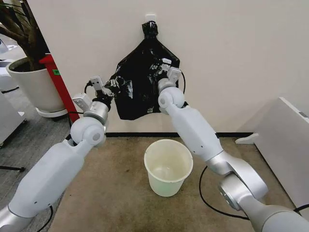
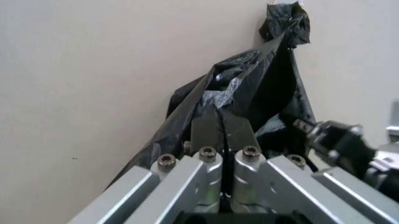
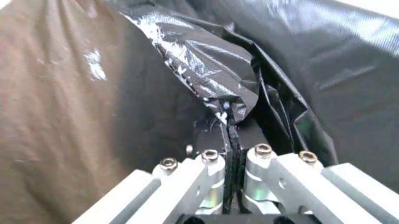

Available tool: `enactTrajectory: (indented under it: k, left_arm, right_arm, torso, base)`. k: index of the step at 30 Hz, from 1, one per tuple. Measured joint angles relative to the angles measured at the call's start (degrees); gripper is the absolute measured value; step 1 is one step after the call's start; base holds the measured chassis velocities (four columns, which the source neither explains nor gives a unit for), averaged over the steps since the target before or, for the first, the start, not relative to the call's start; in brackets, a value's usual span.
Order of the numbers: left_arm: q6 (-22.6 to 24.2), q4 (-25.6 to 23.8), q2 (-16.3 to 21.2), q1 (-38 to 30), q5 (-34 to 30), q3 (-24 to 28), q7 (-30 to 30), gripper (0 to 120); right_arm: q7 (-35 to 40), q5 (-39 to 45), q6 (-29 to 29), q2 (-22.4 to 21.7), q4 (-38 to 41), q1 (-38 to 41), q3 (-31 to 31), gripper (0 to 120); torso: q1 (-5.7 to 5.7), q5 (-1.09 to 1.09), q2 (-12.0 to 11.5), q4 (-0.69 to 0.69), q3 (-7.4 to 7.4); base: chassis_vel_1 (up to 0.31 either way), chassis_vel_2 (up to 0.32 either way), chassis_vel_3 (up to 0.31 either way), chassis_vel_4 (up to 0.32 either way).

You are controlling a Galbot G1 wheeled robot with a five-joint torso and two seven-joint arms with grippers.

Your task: Place the garbage bag over the trash bin.

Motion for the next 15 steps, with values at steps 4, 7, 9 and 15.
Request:
enactTrajectory:
  k: [4,7,9,15]
  left_arm:
    - [-0.04,0.08,-0.06,0.02,0.02,-0.01,0.02,0]
    - [-0.06,0.18,-0.07,0.0,0.03,-0.06,0.03,0]
    - [-0.13,0.3,-0.05,-0.1,0.03,-0.13,0.06,0]
    - [-0.63,0.13,-0.08,0.34,-0.43,-0.27,0.54,0]
  right_arm:
    - [0.75,0.81,-0.42,-0.75,2.69,-0.6,0.4,0]
    - [1.85,1.48,-1.01,-1.64,6.28,-1.63,0.93,0]
    - [2.59,1.95,-1.62,-2.49,9.19,-2.33,1.19,0]
    - [3.83,2.76,-3.66,-6.29,17.33,-5.64,1.23,0]
  torso:
    - [0.0,0.0,0.0,0.0,0.0]
    - [0.0,0.01,0.0,0.0,0.0]
    - [0.0,0.0,0.0,0.0,0.0]
    - [0.0,0.01,0.0,-0.01,0.0]
  base:
    - [0.0,0.0,0.0,0.0]
    - [0.0,0.0,0.0,0.0]
    - [0.0,0.0,0.0,0.0]
    - [0.0,0.0,0.0,0.0]
